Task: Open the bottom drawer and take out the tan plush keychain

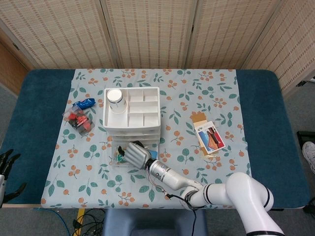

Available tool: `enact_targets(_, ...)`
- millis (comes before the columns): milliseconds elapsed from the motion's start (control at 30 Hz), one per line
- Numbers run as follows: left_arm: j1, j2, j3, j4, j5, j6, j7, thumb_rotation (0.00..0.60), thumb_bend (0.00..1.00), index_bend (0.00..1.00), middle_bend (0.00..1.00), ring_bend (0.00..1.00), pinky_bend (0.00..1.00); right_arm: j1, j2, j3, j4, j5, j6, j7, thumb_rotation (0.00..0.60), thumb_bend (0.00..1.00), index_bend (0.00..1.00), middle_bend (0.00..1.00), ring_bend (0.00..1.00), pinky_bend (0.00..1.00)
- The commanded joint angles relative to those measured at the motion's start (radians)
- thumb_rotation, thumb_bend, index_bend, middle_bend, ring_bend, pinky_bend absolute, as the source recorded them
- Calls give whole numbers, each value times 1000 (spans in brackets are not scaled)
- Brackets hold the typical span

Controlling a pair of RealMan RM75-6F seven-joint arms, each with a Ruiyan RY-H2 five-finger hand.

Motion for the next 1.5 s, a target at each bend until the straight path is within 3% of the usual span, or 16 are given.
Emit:
enact_targets(33, 1, 0, 0, 1, 0, 0, -1, 600, 214, 147, 84, 88, 95, 2, -18, 7, 27, -3, -10, -8, 600, 253, 152, 869, 981, 1000)
enact_targets(733, 1, -4, -2, 20, -9, -11, -17, 600, 214, 147, 84, 88, 95, 1, -108, 21, 184, -33, -56, -27, 600, 284, 172, 869, 981, 1000)
enact_targets(1167, 2, -7, -1, 34, -13, -18, -37, 600, 214, 147, 84, 88, 95, -9, -126, 27, 215, -55, -59, -65, 600, 453, 268, 870, 981, 1000)
enact_targets(1500, 6, -9, 0, 41, -15, -16, -44, 600, 214, 147, 84, 88, 95, -21, -134, 34, 229, -49, -63, -108, 600, 475, 383, 875, 982, 1000)
